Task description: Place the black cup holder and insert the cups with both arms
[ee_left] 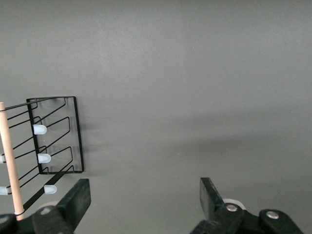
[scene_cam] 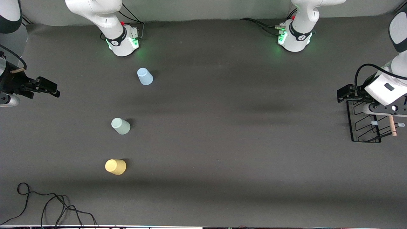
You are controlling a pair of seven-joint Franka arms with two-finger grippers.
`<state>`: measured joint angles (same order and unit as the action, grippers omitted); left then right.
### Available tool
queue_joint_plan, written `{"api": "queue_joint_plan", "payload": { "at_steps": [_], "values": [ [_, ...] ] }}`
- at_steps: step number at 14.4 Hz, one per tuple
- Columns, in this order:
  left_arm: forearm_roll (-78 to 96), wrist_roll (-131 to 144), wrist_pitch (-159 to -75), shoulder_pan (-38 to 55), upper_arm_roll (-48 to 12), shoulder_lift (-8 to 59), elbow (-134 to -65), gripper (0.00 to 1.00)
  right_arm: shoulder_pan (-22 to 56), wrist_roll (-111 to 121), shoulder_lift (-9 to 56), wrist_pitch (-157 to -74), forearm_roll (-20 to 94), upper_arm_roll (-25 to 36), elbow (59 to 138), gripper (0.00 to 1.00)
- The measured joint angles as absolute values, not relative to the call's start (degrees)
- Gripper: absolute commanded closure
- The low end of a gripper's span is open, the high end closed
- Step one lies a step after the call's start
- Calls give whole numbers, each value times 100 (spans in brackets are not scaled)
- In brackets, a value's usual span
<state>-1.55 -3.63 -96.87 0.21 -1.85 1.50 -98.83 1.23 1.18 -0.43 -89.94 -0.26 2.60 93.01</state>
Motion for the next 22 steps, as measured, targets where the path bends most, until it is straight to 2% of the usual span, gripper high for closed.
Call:
{"api": "queue_joint_plan", "payload": {
  "at_steps": [7,11,17,22],
  "values": [
    [-160,-364,-9646,-8,-116,150,-9893,0,124,118,-43,-8994,-26,259,9300,0],
    [-204,-687,-9634,-325,-30,157,-9899,0,124,118,-43,-8995,-26,260,9299,0],
    [-457,-1712,-9679,-1143,-11,365,-9920,1,202,118,-44,-9004,-26,250,9289,0],
    [-511,-2771,-10332,-1903,-5,914,-9942,1,205,118,-44,-9004,-26,250,9281,0]
  ]
}}
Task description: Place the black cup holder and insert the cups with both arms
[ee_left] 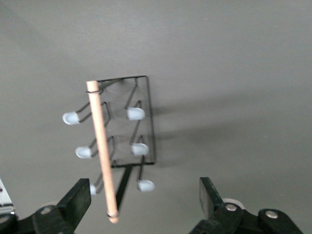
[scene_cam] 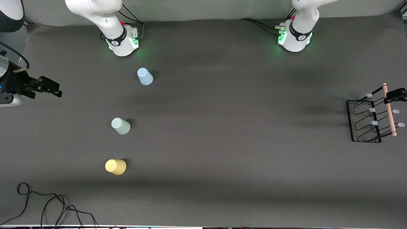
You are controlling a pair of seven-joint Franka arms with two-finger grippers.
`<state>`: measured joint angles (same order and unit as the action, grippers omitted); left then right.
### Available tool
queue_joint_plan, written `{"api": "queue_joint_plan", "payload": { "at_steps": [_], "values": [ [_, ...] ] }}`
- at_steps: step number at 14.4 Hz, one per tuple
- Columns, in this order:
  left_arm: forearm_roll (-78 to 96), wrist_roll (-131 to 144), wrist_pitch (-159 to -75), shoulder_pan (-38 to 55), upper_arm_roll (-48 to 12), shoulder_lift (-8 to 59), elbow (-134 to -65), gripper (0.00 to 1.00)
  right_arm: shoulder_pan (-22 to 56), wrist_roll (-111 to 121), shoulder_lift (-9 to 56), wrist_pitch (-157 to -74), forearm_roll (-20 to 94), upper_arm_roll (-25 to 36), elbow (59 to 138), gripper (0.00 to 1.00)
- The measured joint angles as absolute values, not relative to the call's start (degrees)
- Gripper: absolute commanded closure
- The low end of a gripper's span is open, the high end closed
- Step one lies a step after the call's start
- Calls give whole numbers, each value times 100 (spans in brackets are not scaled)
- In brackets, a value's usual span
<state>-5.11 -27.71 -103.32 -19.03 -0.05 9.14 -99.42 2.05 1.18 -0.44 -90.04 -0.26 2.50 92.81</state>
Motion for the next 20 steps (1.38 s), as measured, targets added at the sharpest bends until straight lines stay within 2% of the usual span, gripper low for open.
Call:
{"api": "queue_joint_plan", "payload": {
  "at_steps": [6,8,11,14,16,17,20],
  "values": [
    [-506,-3674,-11406,-2649,-6,1942,-10029,5,203,118,-46,-9004,-26,257,9274,0],
    [-471,-3738,-11704,-2752,-7,2190,-10115,20,203,118,-46,-9004,-26,257,9273,0],
    [-441,-3738,-11894,-2751,-47,2268,-10265,31,203,118,-46,-9004,-26,258,9271,0],
    [-435,-3734,-11894,-2722,-76,2241,-10272,64,203,118,-46,-9004,-26,258,9271,0],
    [-435,-3734,-11894,-2712,-85,2219,-10272,95,202,118,-46,-9004,-26,259,9271,0],
    [-434,-3734,-11894,-2711,-85,2210,-10272,100,201,118,-46,-9004,-26,259,9271,0],
    [-413,-3738,-11889,-2711,-87,2171,-10275,100,200,118,-45,-9004,-26,267,9271,0]
  ]
}}
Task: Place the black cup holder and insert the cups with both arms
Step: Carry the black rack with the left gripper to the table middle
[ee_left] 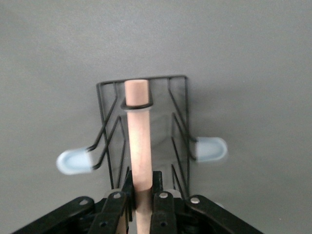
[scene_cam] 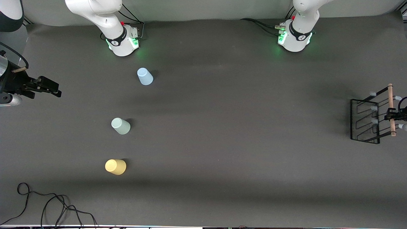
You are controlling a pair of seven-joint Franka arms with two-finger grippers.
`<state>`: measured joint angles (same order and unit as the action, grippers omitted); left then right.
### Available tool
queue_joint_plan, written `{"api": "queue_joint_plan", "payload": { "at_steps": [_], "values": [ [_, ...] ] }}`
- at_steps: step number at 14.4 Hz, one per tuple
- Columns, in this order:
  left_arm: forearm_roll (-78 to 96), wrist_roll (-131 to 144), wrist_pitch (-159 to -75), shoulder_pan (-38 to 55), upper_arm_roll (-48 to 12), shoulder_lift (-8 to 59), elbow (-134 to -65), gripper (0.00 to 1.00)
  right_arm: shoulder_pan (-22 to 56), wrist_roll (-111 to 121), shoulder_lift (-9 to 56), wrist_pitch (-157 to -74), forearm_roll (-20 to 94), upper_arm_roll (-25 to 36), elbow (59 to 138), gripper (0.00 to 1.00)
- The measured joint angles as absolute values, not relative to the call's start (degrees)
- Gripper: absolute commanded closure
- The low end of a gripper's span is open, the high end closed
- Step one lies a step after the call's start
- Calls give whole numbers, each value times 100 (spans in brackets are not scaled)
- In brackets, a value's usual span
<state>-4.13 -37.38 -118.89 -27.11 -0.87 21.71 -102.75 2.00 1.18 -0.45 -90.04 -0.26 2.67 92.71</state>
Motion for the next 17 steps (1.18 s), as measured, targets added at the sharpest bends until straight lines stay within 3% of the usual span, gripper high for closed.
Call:
{"api": "queue_joint_plan", "payload": {
  "at_steps": [4,8,12,17],
  "values": [
    [-315,-3738,-11739,-2703,-120,2023,-10264,100,198,118,-46,-9004,-26,280,9271,0],
    [-29,-3344,-11003,-2356,-199,1462,-10161,100,198,118,-45,-9004,-26,282,9271,0],
    [-5,-1811,-10205,-1342,-267,1037,-9873,100,197,118,-45,-9004,-26,283,9271,0],
    [19,58,-10021,207,-308,1021,-9549,100,196,118,-39,-9007,-26,288,9271,0]
  ]
}}
